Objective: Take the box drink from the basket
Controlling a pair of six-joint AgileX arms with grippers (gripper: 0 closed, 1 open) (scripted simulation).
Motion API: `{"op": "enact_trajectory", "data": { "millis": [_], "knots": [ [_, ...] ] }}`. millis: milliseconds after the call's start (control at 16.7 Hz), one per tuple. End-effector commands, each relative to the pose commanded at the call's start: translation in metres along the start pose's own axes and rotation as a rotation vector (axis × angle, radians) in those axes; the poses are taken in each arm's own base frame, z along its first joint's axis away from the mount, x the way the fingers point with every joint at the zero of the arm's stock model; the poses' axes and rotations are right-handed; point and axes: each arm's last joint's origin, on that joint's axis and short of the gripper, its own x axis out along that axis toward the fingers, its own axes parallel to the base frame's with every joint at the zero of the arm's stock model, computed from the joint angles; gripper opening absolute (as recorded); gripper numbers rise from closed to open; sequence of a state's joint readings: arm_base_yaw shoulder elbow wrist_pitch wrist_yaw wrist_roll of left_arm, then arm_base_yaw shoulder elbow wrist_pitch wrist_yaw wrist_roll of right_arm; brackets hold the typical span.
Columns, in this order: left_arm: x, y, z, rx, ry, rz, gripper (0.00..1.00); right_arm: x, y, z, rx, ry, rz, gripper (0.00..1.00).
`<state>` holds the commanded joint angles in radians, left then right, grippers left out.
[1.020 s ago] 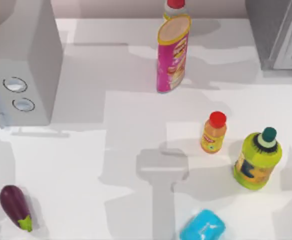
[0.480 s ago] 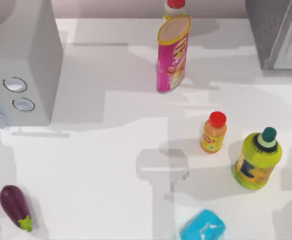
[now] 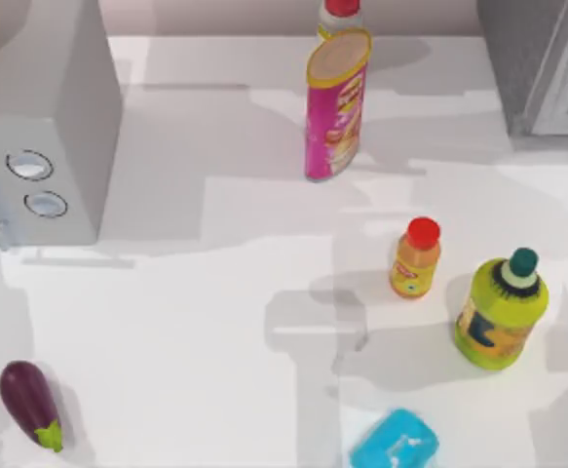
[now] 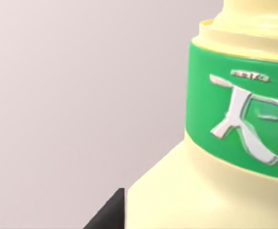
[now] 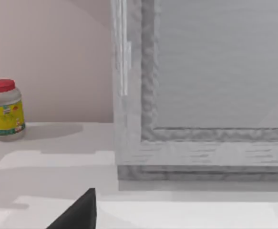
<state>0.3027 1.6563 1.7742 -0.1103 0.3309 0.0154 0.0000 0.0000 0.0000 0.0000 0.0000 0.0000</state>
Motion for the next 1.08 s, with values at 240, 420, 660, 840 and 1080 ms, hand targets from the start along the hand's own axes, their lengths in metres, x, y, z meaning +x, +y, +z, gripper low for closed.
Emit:
{"op": "enact_trajectory", "data": {
  "millis": [240, 420, 660, 840, 1080],
  "knots": [
    [-0.037, -0.025, 0.001, -0.003, -0.008, 0.0, 0.0, 0.0, 0.0, 0.0, 0.0, 0.0, 0.0, 1.0],
    [-0.083, -0.05, -0.008, -0.002, -0.02, 0.001, 0.0, 0.0, 0.0, 0.0, 0.0, 0.0, 0.0, 1.0],
    [-0.155, -0.078, -0.055, -0.005, -0.004, 0.002, 0.0, 0.0, 0.0, 0.0, 0.0, 0.0, 0.0, 1.0],
    [-0.204, -0.094, -0.113, -0.008, 0.018, 0.002, 0.0, 0.0, 0.0, 0.0, 0.0, 0.0, 0.0, 1.0],
    [-0.247, -0.107, -0.201, -0.007, 0.03, 0.004, 0.0, 0.0, 0.0, 0.0, 0.0, 0.0, 0.0, 1.0]
  ]
}}
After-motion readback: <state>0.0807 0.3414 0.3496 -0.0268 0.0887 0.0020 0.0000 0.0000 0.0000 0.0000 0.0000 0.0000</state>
